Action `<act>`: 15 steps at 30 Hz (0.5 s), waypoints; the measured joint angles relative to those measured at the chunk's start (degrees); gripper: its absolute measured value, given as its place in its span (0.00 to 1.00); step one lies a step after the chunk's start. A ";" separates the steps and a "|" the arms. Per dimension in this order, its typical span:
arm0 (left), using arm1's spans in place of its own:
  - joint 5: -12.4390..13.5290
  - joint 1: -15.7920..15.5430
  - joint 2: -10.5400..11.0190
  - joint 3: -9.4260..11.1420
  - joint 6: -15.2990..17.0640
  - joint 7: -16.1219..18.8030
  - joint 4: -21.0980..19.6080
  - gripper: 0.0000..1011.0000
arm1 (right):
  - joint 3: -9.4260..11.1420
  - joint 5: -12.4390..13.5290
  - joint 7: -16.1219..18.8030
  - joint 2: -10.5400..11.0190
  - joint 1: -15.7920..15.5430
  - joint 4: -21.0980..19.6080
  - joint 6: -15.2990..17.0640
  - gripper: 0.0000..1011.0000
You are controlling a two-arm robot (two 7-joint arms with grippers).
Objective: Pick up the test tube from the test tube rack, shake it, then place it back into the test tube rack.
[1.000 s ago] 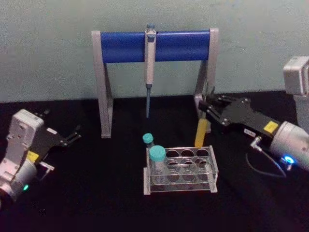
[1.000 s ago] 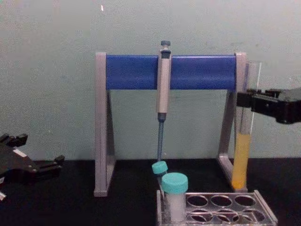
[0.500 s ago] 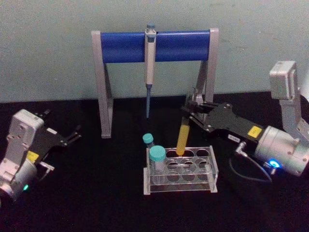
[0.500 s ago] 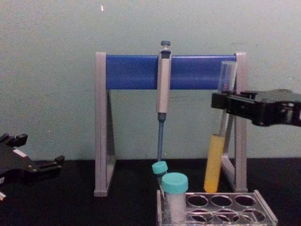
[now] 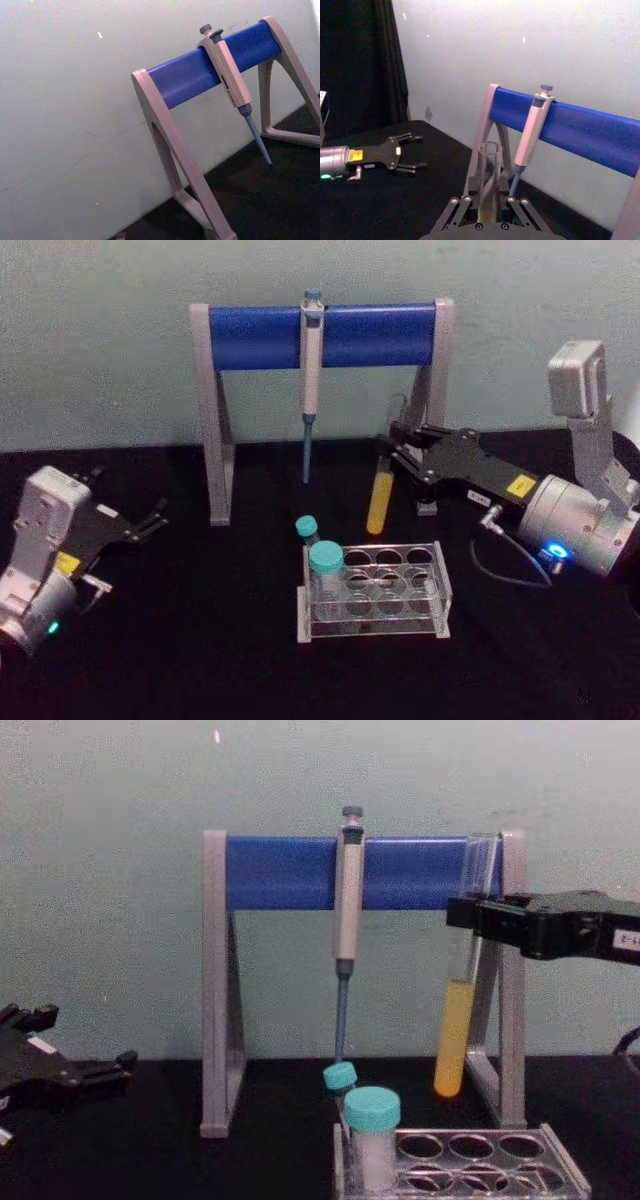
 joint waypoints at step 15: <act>0.00 0.00 0.00 0.00 0.00 0.00 0.00 0.99 | 3.28 0.30 -1.67 3.19 -4.00 -2.97 0.38 0.23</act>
